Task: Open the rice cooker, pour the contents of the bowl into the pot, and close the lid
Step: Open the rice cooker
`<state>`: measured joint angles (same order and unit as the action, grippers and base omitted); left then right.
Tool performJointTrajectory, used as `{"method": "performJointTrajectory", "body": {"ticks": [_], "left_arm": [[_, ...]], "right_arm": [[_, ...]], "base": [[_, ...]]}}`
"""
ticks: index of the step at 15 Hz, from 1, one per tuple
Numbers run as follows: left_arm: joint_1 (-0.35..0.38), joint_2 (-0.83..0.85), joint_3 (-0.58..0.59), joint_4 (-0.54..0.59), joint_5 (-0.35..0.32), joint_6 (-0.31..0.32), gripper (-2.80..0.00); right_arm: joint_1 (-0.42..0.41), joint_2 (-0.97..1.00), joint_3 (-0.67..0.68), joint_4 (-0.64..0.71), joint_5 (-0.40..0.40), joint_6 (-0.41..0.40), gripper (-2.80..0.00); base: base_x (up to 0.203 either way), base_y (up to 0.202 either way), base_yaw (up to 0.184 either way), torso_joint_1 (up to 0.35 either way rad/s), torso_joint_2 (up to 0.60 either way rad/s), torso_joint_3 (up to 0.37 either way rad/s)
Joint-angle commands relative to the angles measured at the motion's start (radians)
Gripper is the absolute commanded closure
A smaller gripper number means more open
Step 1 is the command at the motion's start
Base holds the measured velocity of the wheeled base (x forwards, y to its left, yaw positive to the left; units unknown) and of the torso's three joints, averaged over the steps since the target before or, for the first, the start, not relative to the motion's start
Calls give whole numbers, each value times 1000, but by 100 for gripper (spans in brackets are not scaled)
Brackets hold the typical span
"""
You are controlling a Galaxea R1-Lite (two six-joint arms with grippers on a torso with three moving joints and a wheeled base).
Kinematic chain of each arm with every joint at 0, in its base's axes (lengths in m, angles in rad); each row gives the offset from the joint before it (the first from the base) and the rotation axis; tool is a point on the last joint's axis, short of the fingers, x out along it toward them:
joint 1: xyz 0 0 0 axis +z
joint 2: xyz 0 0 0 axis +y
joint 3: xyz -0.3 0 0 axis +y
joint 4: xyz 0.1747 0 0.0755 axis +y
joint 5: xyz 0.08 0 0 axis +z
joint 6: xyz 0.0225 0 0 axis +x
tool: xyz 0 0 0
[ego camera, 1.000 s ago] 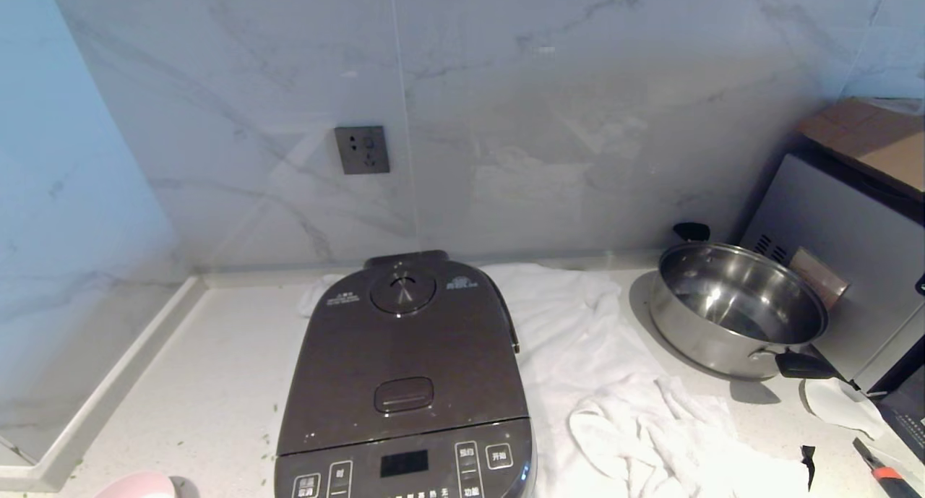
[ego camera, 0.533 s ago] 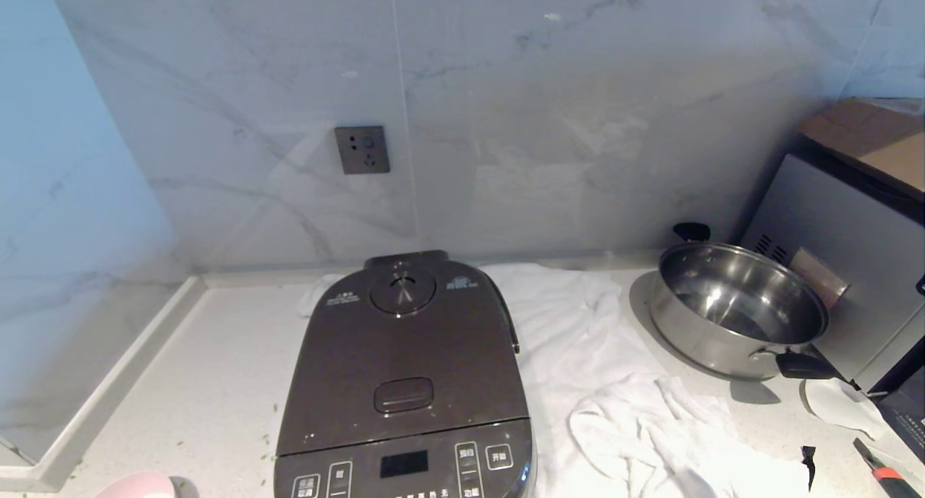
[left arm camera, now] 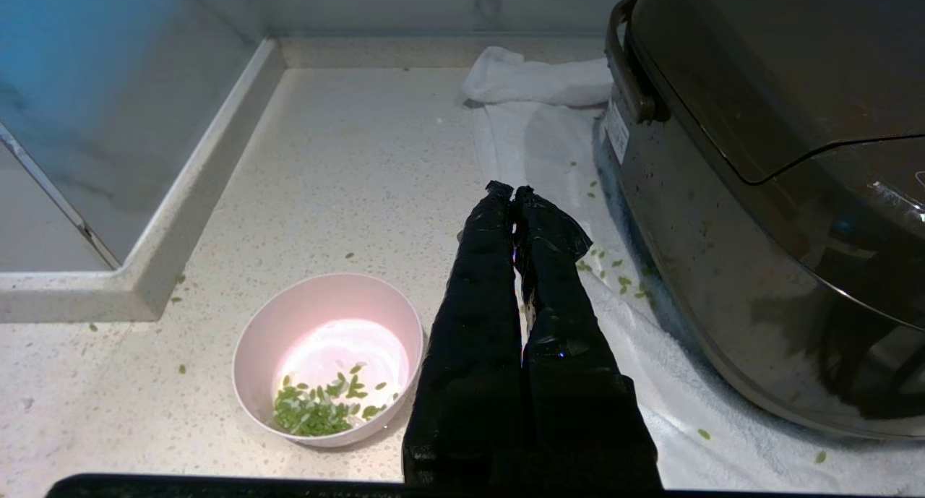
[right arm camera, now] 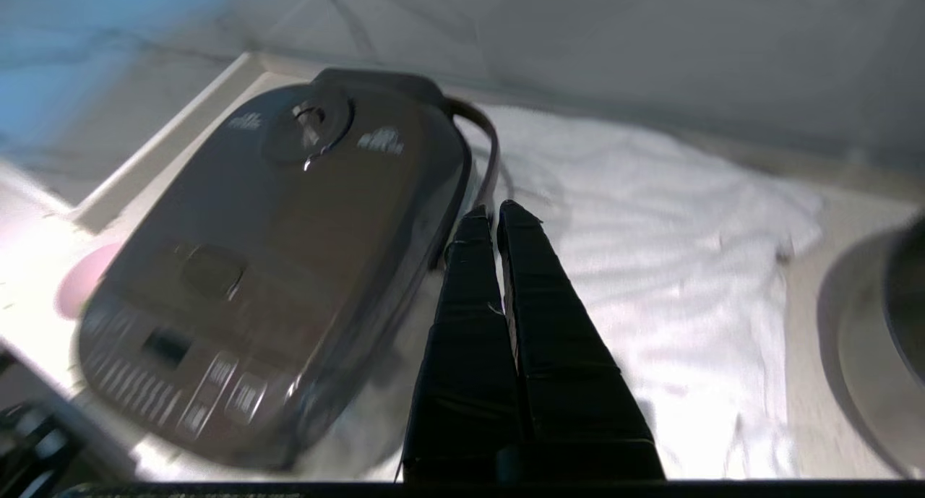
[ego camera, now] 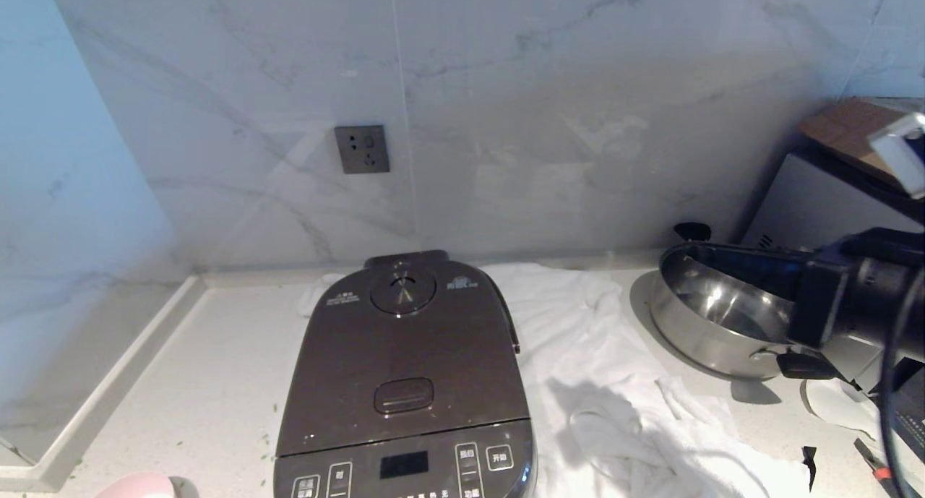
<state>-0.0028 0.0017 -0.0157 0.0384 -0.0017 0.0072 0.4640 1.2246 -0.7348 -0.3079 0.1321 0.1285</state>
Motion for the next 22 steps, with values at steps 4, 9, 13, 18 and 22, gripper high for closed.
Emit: {"method": "performJointTrajectory", "body": {"ticks": [4, 9, 13, 18, 22], "left_arm": [[1, 0, 0, 0, 0, 0, 0], [1, 1, 0, 0, 0, 0, 0], [2, 1, 0, 0, 0, -1, 0], [2, 1, 0, 0, 0, -3, 0], [1, 1, 0, 0, 0, -3, 0]], "right_arm": [[215, 297, -124, -116, -47, 32, 0], [365, 405, -166, -128, 71, 158, 0], [407, 523, -267, -135, 109, 182, 0], [466, 615, -318, -160, 143, 214, 0], [489, 645, -295, -163, 141, 258, 0]], "base": [[0, 0, 0, 0, 0, 0], [0, 0, 0, 0, 0, 0], [0, 0, 0, 0, 0, 0], [0, 0, 0, 0, 0, 0], [0, 0, 0, 0, 0, 0]]}}
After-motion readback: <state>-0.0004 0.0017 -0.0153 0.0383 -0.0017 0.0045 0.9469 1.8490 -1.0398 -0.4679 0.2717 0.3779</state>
